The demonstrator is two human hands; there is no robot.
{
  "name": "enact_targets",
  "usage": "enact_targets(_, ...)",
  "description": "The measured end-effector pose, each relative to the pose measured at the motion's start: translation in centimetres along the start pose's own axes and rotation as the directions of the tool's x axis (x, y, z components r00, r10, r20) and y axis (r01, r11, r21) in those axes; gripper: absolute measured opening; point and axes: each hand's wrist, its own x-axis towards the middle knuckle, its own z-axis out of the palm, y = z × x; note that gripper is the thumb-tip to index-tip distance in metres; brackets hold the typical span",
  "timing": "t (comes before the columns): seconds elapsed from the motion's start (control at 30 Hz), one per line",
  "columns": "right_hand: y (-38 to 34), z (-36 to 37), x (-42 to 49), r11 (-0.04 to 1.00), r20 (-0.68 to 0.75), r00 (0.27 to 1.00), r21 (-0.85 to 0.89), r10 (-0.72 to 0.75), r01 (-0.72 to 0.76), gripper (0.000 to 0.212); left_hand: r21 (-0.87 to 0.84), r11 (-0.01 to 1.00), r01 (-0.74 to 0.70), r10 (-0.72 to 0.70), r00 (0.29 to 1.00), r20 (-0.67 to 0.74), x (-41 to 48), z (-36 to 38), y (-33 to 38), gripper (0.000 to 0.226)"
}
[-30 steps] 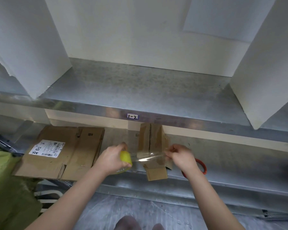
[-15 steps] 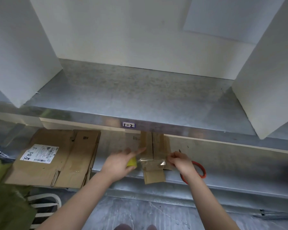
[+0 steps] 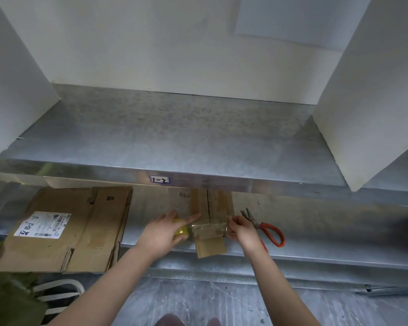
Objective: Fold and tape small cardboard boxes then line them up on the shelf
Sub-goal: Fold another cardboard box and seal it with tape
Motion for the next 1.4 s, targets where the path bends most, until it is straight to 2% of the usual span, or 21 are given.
enact_targets(0.07,0.1,0.1,-0.4,1.000,-0.033,0.999,-0.015,0.016,-0.016,0.016,0.003,1.000,0.012,-0.012,1.000,0.010,0.0,0.0,0.2,0.069)
enact_targets(0.1,0.3,0.1,-0.7,0.997,-0.090,0.996,-0.083,-0.007,-0.001,0.022,0.004,1.000,0.015,-0.015,1.000,0.013,0.0,0.0,0.3,0.069)
enact_targets(0.17,0.8,0.1,-1.8,0.952,-0.244,0.955,-0.289,-0.170,0.096,0.034,0.008,1.000,0.016,-0.016,1.000,0.019,0.0,0.0,0.4,0.068)
enact_targets(0.23,1.3,0.3,-2.8,0.868,-0.276,0.883,-0.438,-0.379,0.235,0.027,0.002,1.000,0.019,-0.019,0.999,0.033,0.1,-0.1,0.5,0.068)
enact_targets(0.27,1.5,0.5,-3.2,0.833,-0.230,0.875,-0.476,-0.427,0.282,0.026,-0.007,1.000,0.020,-0.020,0.999,0.042,0.2,-0.3,0.5,0.068)
enact_targets(0.4,1.3,0.2,-3.6,0.805,-0.034,0.920,-0.498,-0.390,0.323,0.040,-0.023,0.999,0.023,-0.022,0.998,0.064,0.3,-0.7,0.3,0.071)
enact_targets(0.53,-0.8,0.1,-2.2,0.597,0.120,0.857,-0.669,-0.500,0.442,0.062,-0.031,0.999,0.030,-0.027,0.995,0.099,0.4,-1.0,0.4,0.072)
enact_targets(0.6,-1.6,0.7,-1.6,0.494,0.239,0.839,-0.716,-0.490,0.493,0.063,-0.071,0.996,0.047,-0.038,0.993,0.116,0.3,-1.0,0.5,0.070)
enact_targets(0.67,-1.5,0.8,-1.2,0.465,0.283,0.828,-0.718,-0.484,0.518,0.060,-0.130,0.989,0.077,-0.061,0.990,0.125,0.2,-0.9,0.3,0.070)
enact_targets(0.77,-0.5,0.5,-0.8,0.474,0.282,0.820,-0.703,-0.499,0.530,0.060,-0.346,0.920,0.187,-0.149,0.980,0.133,-0.3,-0.8,-0.4,0.078)
enact_targets(0.83,-0.2,0.4,-0.6,0.545,0.256,0.829,-0.651,-0.497,0.528,0.059,-0.413,0.882,0.229,-0.191,0.973,0.132,-0.2,-0.9,-0.8,0.077)
enact_targets(0.9,-0.2,0.4,-0.4,0.634,0.223,0.850,-0.582,-0.477,0.509,0.058,-0.405,0.885,0.228,-0.185,0.972,0.141,-0.2,-1.0,-1.1,0.067)
enact_targets(1.0,0.0,0.2,0.0,0.679,0.195,0.854,-0.533,-0.483,0.506,0.056,-0.393,0.897,0.203,-0.165,0.978,0.128,0.1,-1.1,-1.5,0.058)
enact_targets(1.27,0.1,0.5,0.3,0.784,0.151,0.885,-0.417,-0.440,0.460,0.054,-0.177,0.962,0.205,-0.176,0.970,0.166,1.8,-0.6,-1.6,0.057)
enact_targets(1.4,0.4,0.9,0.1,0.830,0.134,0.900,-0.350,-0.414,0.434,0.054,-0.156,0.959,0.238,-0.211,0.962,0.174,2.5,-0.5,-1.1,0.059)
